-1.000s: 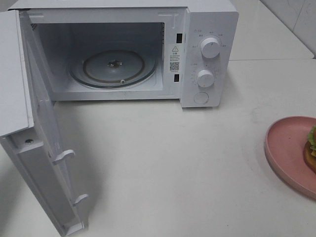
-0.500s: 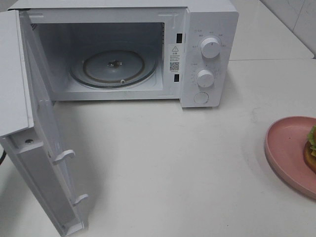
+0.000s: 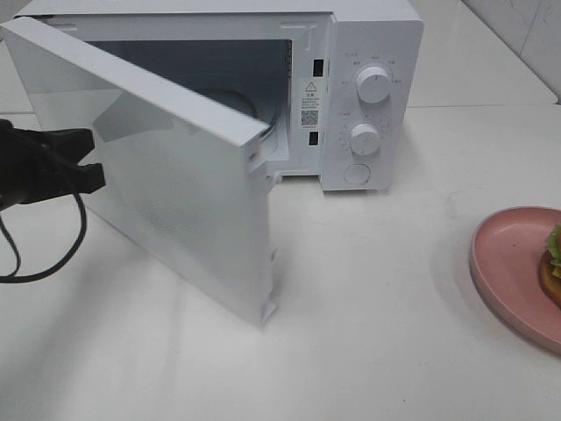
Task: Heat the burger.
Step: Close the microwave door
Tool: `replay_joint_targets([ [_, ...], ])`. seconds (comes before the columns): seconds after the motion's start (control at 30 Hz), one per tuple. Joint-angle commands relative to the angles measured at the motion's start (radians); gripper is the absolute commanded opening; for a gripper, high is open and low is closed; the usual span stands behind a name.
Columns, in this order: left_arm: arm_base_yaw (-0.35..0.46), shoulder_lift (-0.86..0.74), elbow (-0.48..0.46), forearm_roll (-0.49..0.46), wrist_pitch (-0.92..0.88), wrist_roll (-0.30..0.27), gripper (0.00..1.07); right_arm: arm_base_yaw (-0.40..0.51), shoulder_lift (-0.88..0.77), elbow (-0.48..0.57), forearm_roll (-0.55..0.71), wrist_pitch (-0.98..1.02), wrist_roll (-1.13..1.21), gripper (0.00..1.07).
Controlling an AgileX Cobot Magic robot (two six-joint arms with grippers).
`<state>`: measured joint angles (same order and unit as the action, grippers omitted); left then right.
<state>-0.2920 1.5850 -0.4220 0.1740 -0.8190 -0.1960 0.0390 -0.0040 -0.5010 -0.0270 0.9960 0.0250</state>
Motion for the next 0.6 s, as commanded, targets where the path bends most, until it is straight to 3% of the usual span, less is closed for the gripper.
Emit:
replay_joint_targets([
  [0.03, -0.035, 0.024, -0.037, -0.016, -0.011, -0.009, 0.00, -0.004, -0.029, 0.002, -0.004, -0.001, -0.006, 0.74],
  [0.23, -0.138, 0.104, -0.134, -0.123, -0.008, 0.003, 0.00, -0.004, -0.029, 0.002, -0.004, -0.001, -0.006, 0.74],
  [0.6, -0.249, 0.214, -0.303, -0.207, 0.041, 0.024, 0.00, -0.004, -0.029, 0.002, -0.004, -0.001, -0.006, 0.74],
])
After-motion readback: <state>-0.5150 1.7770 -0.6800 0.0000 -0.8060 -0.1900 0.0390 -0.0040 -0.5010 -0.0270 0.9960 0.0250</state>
